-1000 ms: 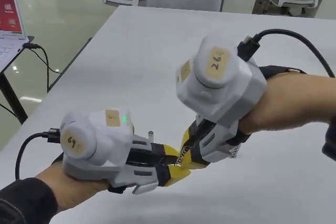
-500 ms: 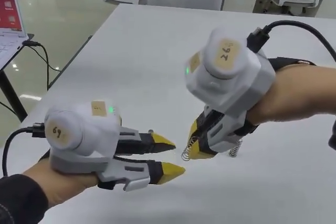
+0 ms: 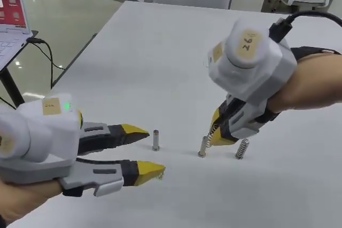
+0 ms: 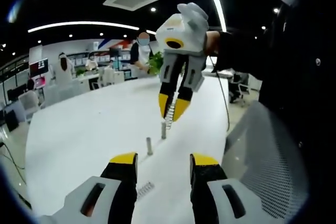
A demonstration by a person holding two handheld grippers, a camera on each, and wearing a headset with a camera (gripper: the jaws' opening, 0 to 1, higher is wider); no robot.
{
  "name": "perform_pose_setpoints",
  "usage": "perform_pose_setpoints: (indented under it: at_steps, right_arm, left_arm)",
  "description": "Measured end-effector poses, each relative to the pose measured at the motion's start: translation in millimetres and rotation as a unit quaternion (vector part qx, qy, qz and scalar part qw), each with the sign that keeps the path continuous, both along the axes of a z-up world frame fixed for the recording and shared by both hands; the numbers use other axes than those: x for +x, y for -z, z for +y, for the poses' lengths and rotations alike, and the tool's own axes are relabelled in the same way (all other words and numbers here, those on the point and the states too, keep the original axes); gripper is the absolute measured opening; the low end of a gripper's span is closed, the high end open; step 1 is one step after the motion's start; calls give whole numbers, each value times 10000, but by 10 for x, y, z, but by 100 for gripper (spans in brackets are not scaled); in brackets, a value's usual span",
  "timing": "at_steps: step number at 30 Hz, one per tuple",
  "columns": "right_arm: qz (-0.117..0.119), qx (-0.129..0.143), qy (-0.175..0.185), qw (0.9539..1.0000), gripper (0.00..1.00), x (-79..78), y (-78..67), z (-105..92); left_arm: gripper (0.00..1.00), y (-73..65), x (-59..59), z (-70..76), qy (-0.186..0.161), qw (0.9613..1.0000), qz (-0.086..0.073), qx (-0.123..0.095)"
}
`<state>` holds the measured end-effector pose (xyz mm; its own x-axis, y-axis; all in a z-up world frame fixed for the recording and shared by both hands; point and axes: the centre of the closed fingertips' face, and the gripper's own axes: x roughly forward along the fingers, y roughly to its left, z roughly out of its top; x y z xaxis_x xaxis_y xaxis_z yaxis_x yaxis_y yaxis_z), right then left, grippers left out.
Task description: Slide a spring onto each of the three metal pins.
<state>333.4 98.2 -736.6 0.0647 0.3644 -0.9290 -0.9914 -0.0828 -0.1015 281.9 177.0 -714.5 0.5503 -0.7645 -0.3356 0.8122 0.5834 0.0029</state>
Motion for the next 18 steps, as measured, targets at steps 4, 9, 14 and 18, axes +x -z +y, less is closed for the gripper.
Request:
perform_pose_setpoints:
  at_steps: [4, 9, 14, 18]
  right_arm:
    - [-98, -80, 97, 9999, 8, 143, 30, -34]
    - [-51, -61, 278, 9996, 8, 283, 115, -34]
    - [-57, -142, 356, 9992, 8, 395, 243, -25]
    - [-21, -159, 390, 9991, 8, 422, 325, -5]
  left_arm:
    - [34, -28, -84, 21, -123, 9999, -21, -84]
    - [34, -59, -135, -38, -175, 9997, -68, -172]
    - [34, -46, -133, -92, -193, 9995, -62, -238]
    - [33, 10, -154, -133, -134, 9997, 2, -203]
